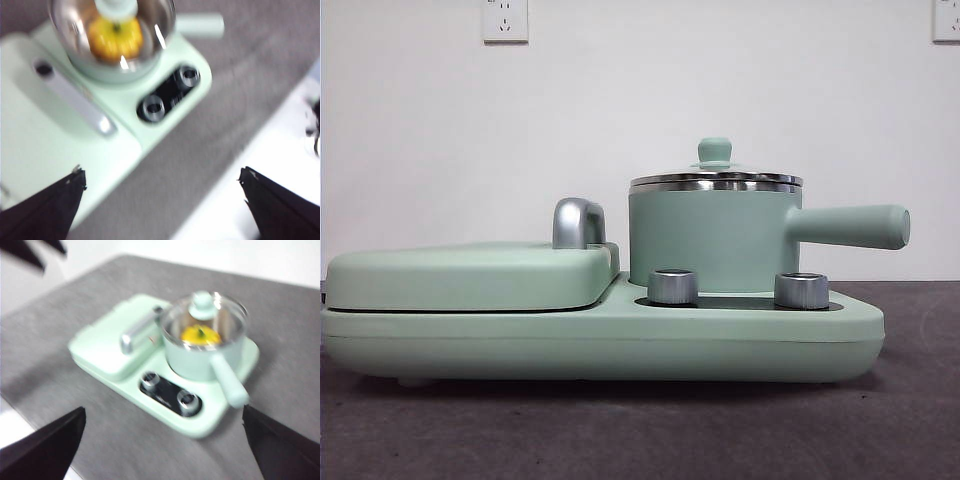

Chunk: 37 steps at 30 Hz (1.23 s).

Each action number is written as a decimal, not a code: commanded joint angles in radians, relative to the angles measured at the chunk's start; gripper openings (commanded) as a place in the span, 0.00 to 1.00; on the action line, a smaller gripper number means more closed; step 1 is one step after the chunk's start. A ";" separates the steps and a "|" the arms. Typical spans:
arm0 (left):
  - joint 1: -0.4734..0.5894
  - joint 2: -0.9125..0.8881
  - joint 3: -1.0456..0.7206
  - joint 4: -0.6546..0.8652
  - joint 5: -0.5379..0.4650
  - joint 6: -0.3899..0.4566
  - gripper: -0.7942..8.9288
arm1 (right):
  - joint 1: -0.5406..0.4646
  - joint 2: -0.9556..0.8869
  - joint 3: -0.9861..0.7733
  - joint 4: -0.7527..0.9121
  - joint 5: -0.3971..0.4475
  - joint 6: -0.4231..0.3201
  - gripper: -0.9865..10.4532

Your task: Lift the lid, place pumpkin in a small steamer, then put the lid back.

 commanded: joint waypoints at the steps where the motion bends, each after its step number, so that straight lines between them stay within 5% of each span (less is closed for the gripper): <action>1: -0.017 -0.117 -0.155 0.009 0.001 -0.045 0.59 | 0.008 0.010 0.008 0.056 -0.038 0.011 0.52; 8: -0.018 -0.488 -0.459 0.154 -0.043 -0.195 0.59 | 0.008 0.066 0.008 0.091 -0.152 0.011 0.52; 17: -0.018 -0.937 -0.676 0.331 -0.371 -0.300 0.59 | 0.008 0.210 0.008 0.217 -0.211 0.029 0.52; 23: -0.018 -1.083 -0.705 0.336 -0.390 -0.368 0.58 | 0.012 0.339 0.006 0.355 -0.250 0.082 0.46; 26: -0.018 -1.104 -0.705 0.314 -0.390 -0.383 0.35 | 0.013 0.386 0.006 0.400 -0.270 0.077 0.46; 28: -0.018 -1.105 -0.705 0.291 -0.389 -0.381 0.06 | 0.012 0.416 0.006 0.414 -0.291 0.075 0.40; 30: -0.018 -1.103 -0.705 0.268 -0.389 -0.376 0.09 | 0.013 0.440 0.006 0.408 -0.300 0.067 0.06; 31: -0.018 -1.102 -0.705 0.255 -0.389 -0.373 0.09 | 0.012 0.451 0.006 0.406 -0.298 0.054 0.12; 37: -0.018 -1.101 -0.705 0.240 -0.389 -0.399 0.11 | 0.012 0.475 0.006 0.407 -0.297 0.054 0.10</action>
